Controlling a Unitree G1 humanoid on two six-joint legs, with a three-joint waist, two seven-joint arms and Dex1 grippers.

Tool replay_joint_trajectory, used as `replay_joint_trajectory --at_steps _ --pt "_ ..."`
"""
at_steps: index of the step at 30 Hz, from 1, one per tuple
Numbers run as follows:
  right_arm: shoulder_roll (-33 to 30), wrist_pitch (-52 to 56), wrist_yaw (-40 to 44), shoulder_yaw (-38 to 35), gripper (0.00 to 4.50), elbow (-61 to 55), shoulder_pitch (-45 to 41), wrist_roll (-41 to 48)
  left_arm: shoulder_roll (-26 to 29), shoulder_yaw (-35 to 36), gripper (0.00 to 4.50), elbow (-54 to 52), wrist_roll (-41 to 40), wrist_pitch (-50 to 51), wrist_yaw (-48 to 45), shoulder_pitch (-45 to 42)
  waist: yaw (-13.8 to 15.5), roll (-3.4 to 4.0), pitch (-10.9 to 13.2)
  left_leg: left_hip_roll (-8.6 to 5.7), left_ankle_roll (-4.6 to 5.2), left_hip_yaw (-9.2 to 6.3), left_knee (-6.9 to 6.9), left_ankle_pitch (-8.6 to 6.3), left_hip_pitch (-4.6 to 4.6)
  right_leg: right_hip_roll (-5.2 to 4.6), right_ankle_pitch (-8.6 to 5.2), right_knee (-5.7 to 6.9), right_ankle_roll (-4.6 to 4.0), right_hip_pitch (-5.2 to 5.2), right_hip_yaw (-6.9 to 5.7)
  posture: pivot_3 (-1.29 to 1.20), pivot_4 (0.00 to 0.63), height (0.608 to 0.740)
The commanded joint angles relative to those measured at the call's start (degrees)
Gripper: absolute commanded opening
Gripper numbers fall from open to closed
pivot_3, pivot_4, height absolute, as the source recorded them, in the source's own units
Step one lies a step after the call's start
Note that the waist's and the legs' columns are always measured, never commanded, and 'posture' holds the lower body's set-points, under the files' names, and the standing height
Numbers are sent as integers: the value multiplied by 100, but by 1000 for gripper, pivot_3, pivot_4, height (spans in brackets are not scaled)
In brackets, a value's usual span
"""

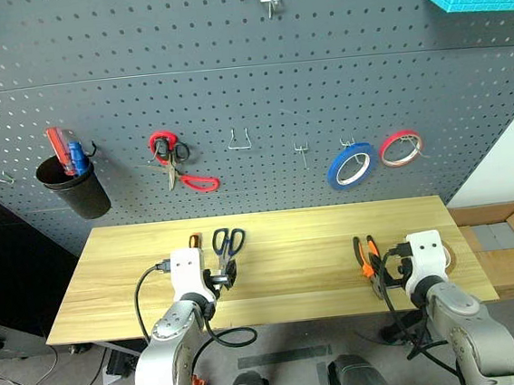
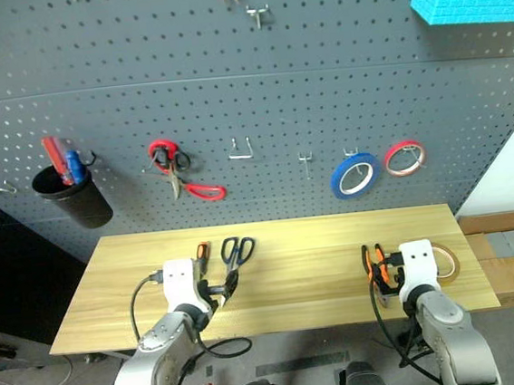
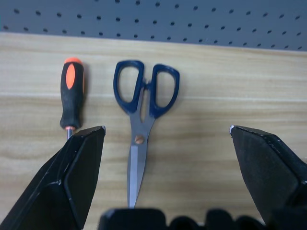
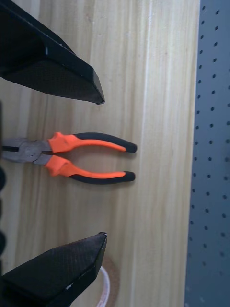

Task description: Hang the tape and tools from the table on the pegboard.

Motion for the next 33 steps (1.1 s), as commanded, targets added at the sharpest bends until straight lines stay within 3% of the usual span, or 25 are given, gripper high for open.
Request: replay_joint_trajectory --at_steps 1,10,15,20,26,33 --pt "-42 -49 -29 -69 4500 -238 29 -5 38 -75 4470 -352 -24 -37 -78 140 0 0 1 0 0 0 0 0 0 0 0 0 0 0 0 -13 153 740" --pt "-157 1 19 -133 4500 -318 80 24 197 -213 4470 -431 60 -61 -210 126 -1 -6 51 0 -1 -1 0 -1 -2 -1 -4 -2 1 -1 -2 -18 176 740" --pt "-689 189 417 -438 4500 -6 -319 252 1137 -1374 4470 -215 335 -361 -1552 -964 11 -9 269 -3 -1 -11 6 0 -10 -1 -11 0 -12 -3 -6 -19 254 740" --pt "-1410 457 954 -737 4500 769 -1003 481 1371 -2216 4470 598 325 -1008 -2936 -2251 -24 -18 520 -7 6 4 4 -1 -15 -3 3 -5 12 -4 5 -34 307 740" --pt "-1873 818 1631 -641 4500 1748 -1555 744 947 -3088 4470 2118 545 -2279 -4300 -3472 -46 -16 819 0 17 5 9 -7 -115 0 19 15 -28 -105 -1 -85 389 740" --pt "-2046 817 1807 -635 4500 2434 -2126 739 288 -3395 4470 3764 980 -3824 -4751 -4185 -161 -6 1072 0 71 19 88 -37 -210 -6 25 31 -20 -167 -1 -117 415 740"
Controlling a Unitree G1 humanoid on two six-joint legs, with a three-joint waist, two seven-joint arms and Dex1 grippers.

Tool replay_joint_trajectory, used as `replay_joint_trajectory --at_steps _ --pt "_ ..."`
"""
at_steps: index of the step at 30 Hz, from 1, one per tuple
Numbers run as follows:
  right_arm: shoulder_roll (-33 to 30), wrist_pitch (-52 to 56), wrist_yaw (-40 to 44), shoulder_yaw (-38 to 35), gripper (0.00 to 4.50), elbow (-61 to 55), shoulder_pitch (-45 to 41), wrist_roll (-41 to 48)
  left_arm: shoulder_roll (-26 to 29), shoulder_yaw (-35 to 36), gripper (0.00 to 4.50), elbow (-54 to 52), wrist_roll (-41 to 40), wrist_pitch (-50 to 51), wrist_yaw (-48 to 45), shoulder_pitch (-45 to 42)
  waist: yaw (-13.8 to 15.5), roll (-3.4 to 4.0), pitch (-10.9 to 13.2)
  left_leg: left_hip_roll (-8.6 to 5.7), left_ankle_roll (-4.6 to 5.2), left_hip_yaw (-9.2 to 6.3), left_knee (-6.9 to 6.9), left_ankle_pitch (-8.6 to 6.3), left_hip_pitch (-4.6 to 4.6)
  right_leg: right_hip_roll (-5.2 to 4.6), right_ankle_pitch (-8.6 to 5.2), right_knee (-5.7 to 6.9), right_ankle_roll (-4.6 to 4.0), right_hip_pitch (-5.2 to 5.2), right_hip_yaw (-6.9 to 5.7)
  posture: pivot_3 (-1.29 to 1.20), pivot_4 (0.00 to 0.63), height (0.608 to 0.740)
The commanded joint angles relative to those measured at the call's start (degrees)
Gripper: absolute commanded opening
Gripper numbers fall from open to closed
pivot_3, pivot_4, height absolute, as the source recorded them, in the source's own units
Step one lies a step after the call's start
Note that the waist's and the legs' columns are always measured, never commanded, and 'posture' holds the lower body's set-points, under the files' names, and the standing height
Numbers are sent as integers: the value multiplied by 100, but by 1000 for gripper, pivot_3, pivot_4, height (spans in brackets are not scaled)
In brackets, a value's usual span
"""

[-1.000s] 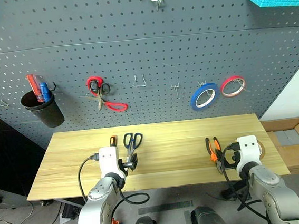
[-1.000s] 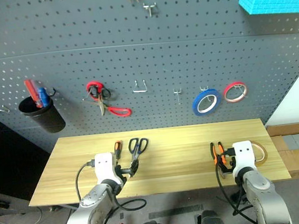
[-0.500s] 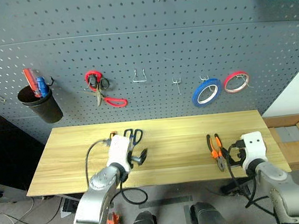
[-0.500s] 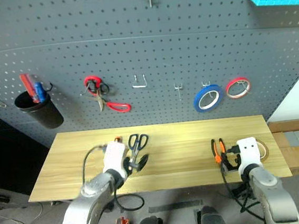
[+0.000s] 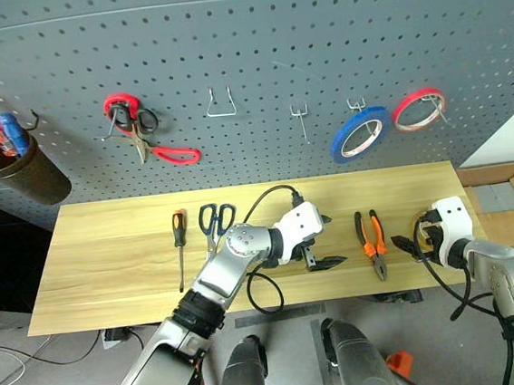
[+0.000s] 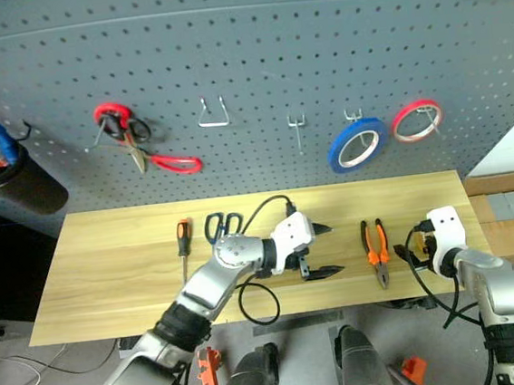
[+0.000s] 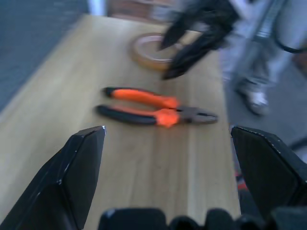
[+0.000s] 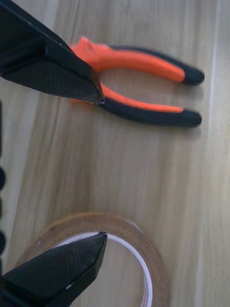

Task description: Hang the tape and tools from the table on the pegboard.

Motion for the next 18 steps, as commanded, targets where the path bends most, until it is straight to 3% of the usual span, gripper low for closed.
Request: replay_joint_trajectory --at_steps 1,8,18 --pt "-137 -143 58 -84 4500 231 -86 -24 -347 -108 4470 567 194 -709 -127 -246 -12 0 39 0 6 1 12 -3 -4 -1 1 4 3 -1 1 -118 414 740" --pt "-282 -353 86 -100 4500 753 -254 -43 -931 -16 4470 1127 349 -1073 -90 -478 -33 -8 166 -8 5 16 29 -3 -6 -8 16 1 30 2 18 -133 438 740" --pt "-298 -501 394 -64 4500 1391 -325 77 -1064 23 4470 1058 475 -1065 -37 -402 -75 -30 280 -5 5 18 31 -3 -2 -7 18 7 33 2 19 -130 461 740"
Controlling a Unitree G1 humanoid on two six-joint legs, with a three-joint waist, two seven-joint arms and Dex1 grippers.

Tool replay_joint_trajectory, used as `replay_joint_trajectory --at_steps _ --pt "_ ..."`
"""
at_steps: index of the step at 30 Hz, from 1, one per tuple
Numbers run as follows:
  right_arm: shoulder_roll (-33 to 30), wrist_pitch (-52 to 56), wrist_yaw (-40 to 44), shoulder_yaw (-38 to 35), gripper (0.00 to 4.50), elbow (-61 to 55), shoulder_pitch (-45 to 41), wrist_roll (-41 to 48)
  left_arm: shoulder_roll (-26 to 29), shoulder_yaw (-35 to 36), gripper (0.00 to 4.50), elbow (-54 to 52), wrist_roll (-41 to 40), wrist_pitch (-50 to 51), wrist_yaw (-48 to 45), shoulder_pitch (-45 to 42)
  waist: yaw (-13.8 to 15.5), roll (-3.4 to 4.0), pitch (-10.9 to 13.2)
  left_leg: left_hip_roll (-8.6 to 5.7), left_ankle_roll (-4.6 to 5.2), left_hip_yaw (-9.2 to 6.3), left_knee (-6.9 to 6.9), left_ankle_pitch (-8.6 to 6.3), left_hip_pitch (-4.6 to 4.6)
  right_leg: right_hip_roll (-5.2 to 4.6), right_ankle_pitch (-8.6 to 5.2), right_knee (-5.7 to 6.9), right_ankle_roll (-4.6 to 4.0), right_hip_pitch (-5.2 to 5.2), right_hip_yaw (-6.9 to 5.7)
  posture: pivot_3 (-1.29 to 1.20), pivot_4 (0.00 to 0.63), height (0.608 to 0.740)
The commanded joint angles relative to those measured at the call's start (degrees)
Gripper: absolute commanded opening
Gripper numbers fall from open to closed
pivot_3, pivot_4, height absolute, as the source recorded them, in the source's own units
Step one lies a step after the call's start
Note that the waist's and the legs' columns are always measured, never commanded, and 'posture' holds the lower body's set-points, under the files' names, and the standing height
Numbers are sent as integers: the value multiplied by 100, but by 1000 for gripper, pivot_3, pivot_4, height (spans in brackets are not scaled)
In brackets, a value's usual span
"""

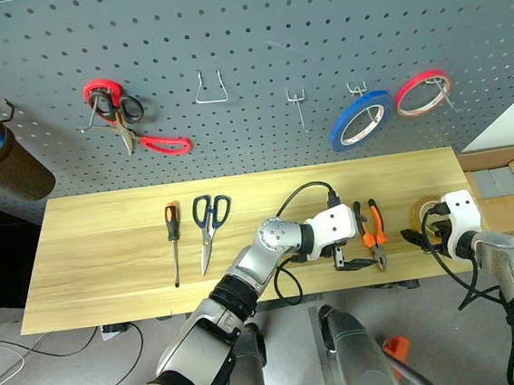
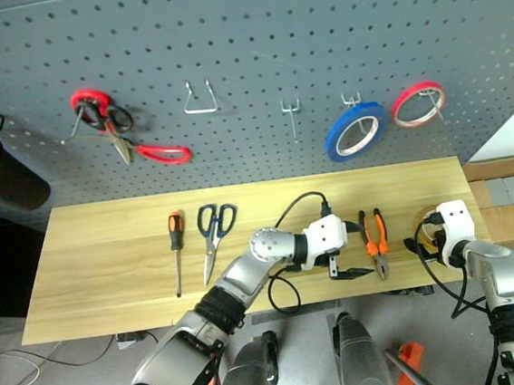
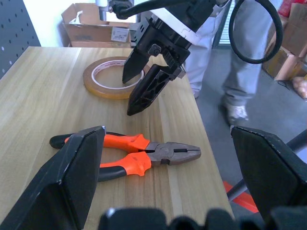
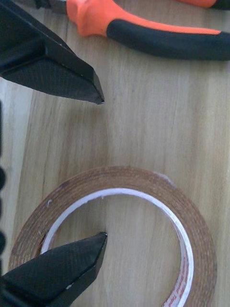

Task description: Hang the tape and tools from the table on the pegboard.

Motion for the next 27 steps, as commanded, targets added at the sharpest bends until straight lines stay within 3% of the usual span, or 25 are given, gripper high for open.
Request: replay_joint_trajectory --at_steps 1,11,14,25,27 --pt "-51 51 366 -26 4500 261 25 146 -158 16 4470 -125 76 -45 87 14 -9 -10 6 0 0 -1 1 0 0 0 0 0 1 1 0 -129 462 740" --pt "35 -85 1357 171 4500 770 -74 311 -278 142 4470 -259 81 191 152 -70 -45 -45 40 2 0 -2 2 0 3 2 1 1 2 4 -1 -106 458 740" --pt "42 -247 1424 223 3959 961 -95 207 -261 177 4500 -338 77 270 144 -39 -54 -48 41 4 0 -3 2 0 8 4 1 1 3 8 -2 -104 455 740" --pt "174 -745 1143 236 381 1399 -271 -45 -199 241 4500 -428 78 354 119 -57 -84 -49 41 5 -1 -2 2 0 9 4 2 1 3 9 -1 -113 434 740" --pt "216 -727 1076 180 115 1354 -282 -21 -224 283 4500 -435 43 397 137 -75 -93 -49 41 6 -1 -2 4 0 10 4 4 0 6 10 -1 -117 429 740"
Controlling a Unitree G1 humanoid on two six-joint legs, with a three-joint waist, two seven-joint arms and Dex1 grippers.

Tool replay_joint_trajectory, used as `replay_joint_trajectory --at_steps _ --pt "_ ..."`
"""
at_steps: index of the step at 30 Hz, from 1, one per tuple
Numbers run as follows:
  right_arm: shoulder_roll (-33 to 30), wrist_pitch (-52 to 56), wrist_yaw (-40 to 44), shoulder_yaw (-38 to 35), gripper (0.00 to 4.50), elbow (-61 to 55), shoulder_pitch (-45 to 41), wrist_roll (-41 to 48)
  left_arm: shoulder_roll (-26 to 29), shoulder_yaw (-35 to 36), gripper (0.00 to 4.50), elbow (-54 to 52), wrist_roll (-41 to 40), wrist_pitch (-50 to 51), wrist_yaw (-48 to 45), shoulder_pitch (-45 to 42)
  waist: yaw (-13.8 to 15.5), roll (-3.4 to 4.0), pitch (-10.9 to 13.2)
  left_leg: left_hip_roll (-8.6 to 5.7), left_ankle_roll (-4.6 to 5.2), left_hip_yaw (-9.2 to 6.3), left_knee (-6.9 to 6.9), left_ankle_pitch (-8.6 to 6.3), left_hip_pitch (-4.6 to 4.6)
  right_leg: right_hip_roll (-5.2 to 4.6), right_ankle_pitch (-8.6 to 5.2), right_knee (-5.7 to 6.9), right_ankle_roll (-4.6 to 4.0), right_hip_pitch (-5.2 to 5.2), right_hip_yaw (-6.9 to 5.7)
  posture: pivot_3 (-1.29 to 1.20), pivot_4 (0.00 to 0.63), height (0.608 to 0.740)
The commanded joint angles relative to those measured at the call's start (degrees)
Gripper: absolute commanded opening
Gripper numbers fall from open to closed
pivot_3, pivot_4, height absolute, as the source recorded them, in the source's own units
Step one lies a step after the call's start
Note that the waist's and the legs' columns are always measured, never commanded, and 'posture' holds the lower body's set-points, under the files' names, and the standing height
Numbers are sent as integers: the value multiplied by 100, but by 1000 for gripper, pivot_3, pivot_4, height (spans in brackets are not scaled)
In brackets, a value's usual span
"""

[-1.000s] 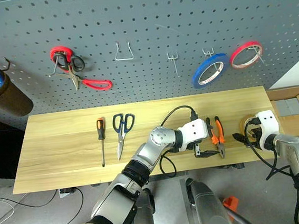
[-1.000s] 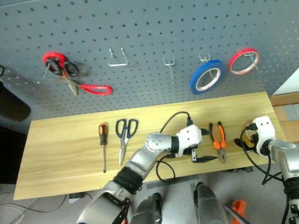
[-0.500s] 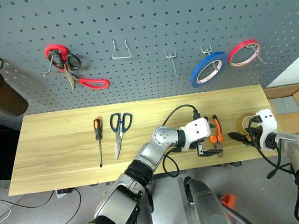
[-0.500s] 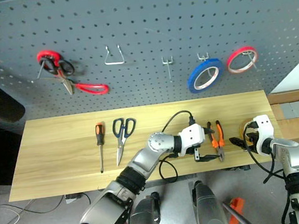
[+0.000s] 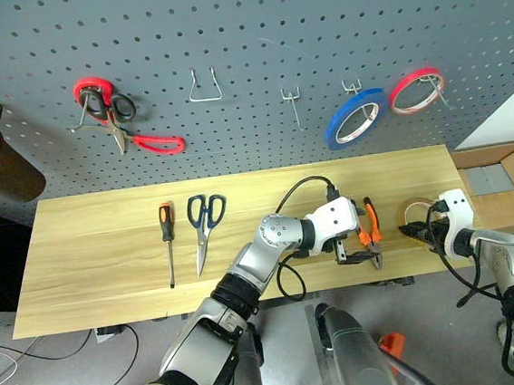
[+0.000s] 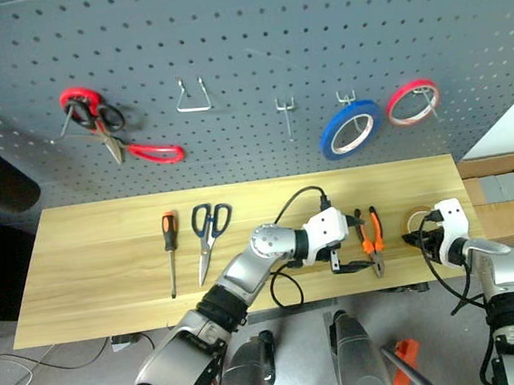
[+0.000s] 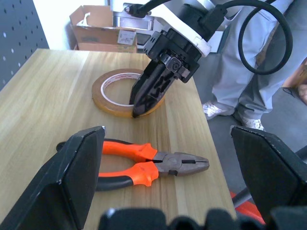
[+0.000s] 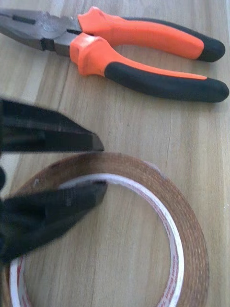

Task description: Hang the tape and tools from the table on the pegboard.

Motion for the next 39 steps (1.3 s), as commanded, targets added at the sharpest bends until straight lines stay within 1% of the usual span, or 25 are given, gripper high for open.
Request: replay_joint_trajectory --at_steps 1,5,12,13,15,18,21,22,23,24,25,26,28,30,32,34,36,37,39 --pt "142 69 -144 87 115 153 141 -66 -118 81 4500 -254 -67 5 27 -56 -10 0 0 0 0 1 2 0 1 0 1 0 2 2 1 -117 424 740" --pt "125 -28 -284 116 115 -11 199 -173 -109 135 4500 -165 -36 -69 43 -90 -13 0 -1 -1 -1 0 6 1 2 0 5 0 7 5 2 -124 413 740" --pt "-43 -432 -706 273 115 -1236 700 -589 48 413 4500 -572 -175 203 154 185 -6 18 -13 -4 -4 1 6 2 -7 -5 6 -1 10 -6 2 -162 356 740" --pt "-47 -476 -744 288 115 -1300 725 -626 56 439 4500 -589 -179 230 163 210 -5 25 -17 -3 -8 0 5 4 -9 -6 6 -3 9 -7 -1 -165 352 740" --pt "-35 -486 -964 259 115 -1868 899 -735 155 560 4500 -845 -238 393 189 357 -5 42 -26 -5 -30 2 3 17 -13 -14 6 -6 9 -11 -1 -177 330 740" --pt "-90 -511 -1202 356 115 -3134 1317 -1005 286 849 4500 -1522 -505 895 301 602 -10 54 -33 -5 -35 5 1 19 -20 -28 6 -5 10 -21 0 -188 307 740" --pt "-15 -404 -1454 427 115 -4147 1713 -1199 353 1138 4500 -2127 -775 1411 500 850 -13 89 -72 -5 -43 5 2 24 -24 -29 9 -6 14 -24 0 -192 275 740" --pt "-58 -491 -1515 523 115 -4463 1921 -1364 365 1227 4500 -2355 -815 1572 653 981 -10 100 -100 -4 -45 5 2 25 -23 -29 9 -6 15 -23 0 -192 275 740" --pt "-115 -662 -1589 647 115 -4781 2171 -1594 380 1313 4500 -2613 -847 1741 827 1151 -6 111 -160 -8 -49 3 1 27 -24 -29 9 -6 15 -24 -2 -188 267 740" --pt "-167 -952 -1720 809 115 -5071 2483 -1921 434 1356 4500 -2897 -862 1857 946 1380 0 113 -212 -8 -50 2 -6 27 -23 -29 8 -9 15 -24 -4 -183 242 740" --pt "-177 -1374 -1922 1036 115 -5460 2986 -2319 599 1403 4500 -3391 -857 1886 1004 1791 3 116 -281 -10 -50 2 -12 27 -22 -28 8 -14 15 -24 -9 -182 235 740" --pt "-185 -1733 -2095 1205 115 -5638 3301 -2625 692 1475 4500 -3722 -903 1976 1070 2068 6 118 -357 -10 -51 3 -20 27 -23 -27 8 -20 15 -26 -11 -178 226 740" --pt "-205 -2434 -2390 1465 115 -5750 3686 -3122 842 1726 4500 -4367 -1109 2221 1217 2577 1 119 -455 -8 -59 5 -32 22 -20 -26 4 -27 18 -27 -10 -171 219 740" --pt "-192 -3078 -2698 1539 115 -5631 3853 -3470 1020 1946 4500 -4932 -1268 2399 1331 3092 -12 111 -491 -6 -62 10 -21 20 -17 -28 4 -31 18 -23 -3 -148 180 740" --pt "-203 -3722 -3032 1529 115 -5414 3864 -3759 1193 2144 4500 -5393 -1390 2503 1411 3600 -20 97 -621 -7 -68 21 -8 26 -11 -29 19 -30 35 -18 17 -130 155 740" --pt "-217 -4411 -3349 1499 115 -5099 3732 -3959 1315 2276 4500 -5657 -1413 2482 1548 3974 -3 73 -784 -9 -69 28 -8 27 23 -28 19 -34 37 17 22 -114 143 740" --pt "-168 -4906 -3598 1493 115 -4723 3437 -4067 1328 2435 4500 -5855 -1487 2491 1755 4245 13 59 -854 -13 -53 27 -9 22 53 -22 13 -38 53 48 15 -94 121 740" --pt "-116 -5071 -3669 1509 115 -4550 3233 -4080 1316 2510 4500 -5945 -1552 2518 1842 4335 17 49 -916 -10 -46 23 -9 26 85 -19 16 -40 51 81 10 -87 118 740" --pt "78 -5338 -3690 1733 115 -4120 2524 -4126 1233 2654 4500 -6123 -1732 2630 2037 4432 29 31 -1006 -8 -41 21 -9 28 114 -15 17 -39 46 109 7 -61 108 740"
